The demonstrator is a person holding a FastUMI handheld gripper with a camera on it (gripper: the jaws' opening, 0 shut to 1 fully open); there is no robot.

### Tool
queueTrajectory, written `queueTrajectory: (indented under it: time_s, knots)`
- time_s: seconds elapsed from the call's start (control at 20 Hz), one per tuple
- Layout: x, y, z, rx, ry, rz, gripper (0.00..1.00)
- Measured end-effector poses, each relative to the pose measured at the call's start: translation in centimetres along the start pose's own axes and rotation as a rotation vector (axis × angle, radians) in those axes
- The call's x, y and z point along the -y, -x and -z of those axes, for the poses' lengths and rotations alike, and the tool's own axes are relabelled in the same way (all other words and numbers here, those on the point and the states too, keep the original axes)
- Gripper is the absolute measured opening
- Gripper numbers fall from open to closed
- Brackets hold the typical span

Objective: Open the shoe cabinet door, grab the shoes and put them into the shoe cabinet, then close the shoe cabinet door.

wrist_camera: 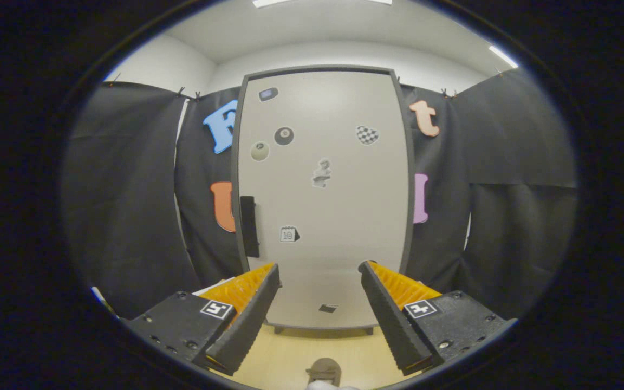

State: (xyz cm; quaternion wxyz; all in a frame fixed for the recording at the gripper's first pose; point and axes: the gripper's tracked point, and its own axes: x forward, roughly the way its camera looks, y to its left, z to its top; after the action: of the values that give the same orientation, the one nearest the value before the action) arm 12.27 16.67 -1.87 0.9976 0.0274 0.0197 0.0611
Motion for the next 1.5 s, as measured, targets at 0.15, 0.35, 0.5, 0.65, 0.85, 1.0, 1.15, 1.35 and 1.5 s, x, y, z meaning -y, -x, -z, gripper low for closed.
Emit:
queueTrajectory:
  time_s: [0.15,0.35,0.5,0.65,0.85,1.0,1.15,1.35,1.5]
  knots:
    - [-3.4,-4.5,-0.2,0.004,-0.007,-0.035,1.0]
    - [-7.4,-10.4,-0.2,-0.006,-0.012,-0.071,1.0]
    - [-9.4,-14.3,-0.2,-0.013,-0.009,-0.076,0.99]
    - [-10.5,-17.1,-0.5,-0.019,-0.014,-0.066,1.0]
    - [-11.2,-18.5,-0.7,-0.029,-0.014,-0.061,0.83]
    - [-11.4,-19.1,-0.6,-0.027,-0.01,-0.056,0.54]
    - [-11.1,-19.2,-0.4,-0.043,0.009,-0.038,0.39]
    - [-11.1,-18.4,-0.3,-0.066,-0.002,-0.085,0.34]
    - [-10.9,-17.4,-0.3,-0.063,0.013,-0.116,0.3]
